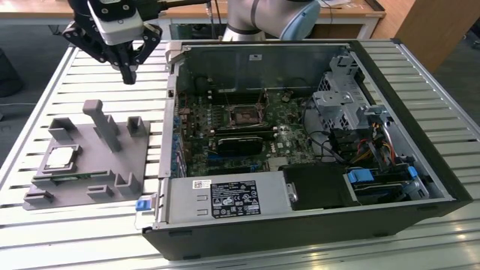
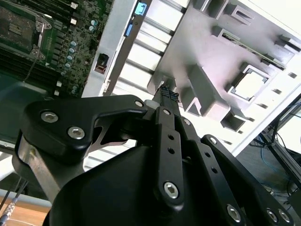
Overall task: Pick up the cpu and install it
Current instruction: 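Reach for the cpu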
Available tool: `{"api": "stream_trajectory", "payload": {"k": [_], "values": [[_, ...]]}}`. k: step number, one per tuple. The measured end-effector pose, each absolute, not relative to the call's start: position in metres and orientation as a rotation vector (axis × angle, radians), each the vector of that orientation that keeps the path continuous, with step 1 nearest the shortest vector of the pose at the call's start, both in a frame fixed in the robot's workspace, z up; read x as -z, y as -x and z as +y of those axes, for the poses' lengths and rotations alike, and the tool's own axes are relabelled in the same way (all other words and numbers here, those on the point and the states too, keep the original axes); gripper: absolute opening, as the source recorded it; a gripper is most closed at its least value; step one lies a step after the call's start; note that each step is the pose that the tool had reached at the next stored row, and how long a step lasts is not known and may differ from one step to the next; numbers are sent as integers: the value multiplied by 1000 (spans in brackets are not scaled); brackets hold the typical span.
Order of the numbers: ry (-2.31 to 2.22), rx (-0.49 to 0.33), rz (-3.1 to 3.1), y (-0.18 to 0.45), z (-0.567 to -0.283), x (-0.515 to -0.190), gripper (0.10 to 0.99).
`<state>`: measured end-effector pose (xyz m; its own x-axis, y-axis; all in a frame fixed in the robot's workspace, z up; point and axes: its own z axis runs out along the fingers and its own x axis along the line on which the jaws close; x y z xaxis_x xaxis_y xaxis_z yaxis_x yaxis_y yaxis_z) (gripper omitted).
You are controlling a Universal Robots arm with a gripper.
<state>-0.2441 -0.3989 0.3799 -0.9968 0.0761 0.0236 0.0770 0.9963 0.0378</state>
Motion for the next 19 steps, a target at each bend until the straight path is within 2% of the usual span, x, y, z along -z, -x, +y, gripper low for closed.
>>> {"api": "stream_trajectory", "payload": {"k": [19], "values": [[120,60,-3108,251,-399,-378,106]]}}
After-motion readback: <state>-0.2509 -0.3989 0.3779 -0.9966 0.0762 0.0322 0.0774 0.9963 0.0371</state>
